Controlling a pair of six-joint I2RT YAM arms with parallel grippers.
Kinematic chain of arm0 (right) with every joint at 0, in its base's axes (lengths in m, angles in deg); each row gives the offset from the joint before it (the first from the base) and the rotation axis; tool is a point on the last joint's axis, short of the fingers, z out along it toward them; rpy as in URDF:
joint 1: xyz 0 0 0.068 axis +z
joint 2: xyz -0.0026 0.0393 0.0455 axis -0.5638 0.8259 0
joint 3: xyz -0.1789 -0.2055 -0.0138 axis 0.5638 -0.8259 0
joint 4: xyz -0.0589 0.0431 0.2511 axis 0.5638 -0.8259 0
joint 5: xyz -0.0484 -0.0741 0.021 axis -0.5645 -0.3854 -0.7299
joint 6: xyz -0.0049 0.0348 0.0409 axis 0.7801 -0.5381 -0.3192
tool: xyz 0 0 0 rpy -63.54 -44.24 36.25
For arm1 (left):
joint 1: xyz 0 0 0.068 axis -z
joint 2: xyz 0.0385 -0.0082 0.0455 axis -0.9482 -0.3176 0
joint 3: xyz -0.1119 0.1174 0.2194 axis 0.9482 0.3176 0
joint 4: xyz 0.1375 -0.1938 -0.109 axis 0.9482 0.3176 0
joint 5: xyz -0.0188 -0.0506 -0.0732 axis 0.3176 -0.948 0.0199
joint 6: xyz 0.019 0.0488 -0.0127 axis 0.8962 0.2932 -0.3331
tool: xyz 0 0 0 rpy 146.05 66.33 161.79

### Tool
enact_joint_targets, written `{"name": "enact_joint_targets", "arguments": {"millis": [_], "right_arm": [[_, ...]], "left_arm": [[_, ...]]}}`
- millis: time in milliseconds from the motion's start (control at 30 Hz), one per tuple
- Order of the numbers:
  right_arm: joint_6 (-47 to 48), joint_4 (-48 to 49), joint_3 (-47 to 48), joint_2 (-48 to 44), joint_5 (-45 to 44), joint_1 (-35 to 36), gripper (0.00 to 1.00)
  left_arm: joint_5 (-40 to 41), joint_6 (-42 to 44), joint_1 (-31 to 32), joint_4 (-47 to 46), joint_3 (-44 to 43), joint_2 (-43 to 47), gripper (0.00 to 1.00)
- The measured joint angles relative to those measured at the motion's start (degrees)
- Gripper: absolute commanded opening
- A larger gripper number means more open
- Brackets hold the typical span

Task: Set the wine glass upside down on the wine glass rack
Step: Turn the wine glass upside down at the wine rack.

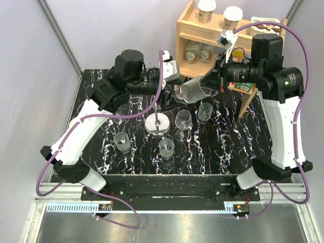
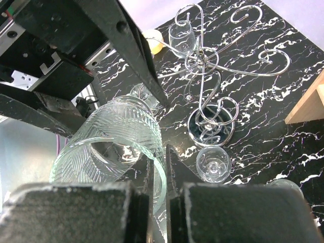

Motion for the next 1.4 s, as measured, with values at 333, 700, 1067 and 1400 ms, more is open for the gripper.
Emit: {"name": "enact_joint_targets", "arguments": {"millis": [333,700,1067,1400], "right_arm": [[-0.57,0.68,-0.39,-0.48,-1.92,0.00,0.00],[-0.35,1.36,-3.32,-2.71,-3.41,0.02,0.00],[-0.52,1.73,-3.63,-3.61,-4.74,0.02,0.00],[-3.56,6.69,-4.46,-5.03,-8.15,0.04,0.00]], "left_arm": [[2.51,2.97,3.32,1.18,0.00,-1.20,0.58],[6.38,6.25,4.74,1.77,0.00,-1.40,0.20],[10.67,7.21,6.12,1.81,-0.55,-1.38,0.82],[13.46,1.81,0.96,1.16,-0.57,0.59,0.98]]}}
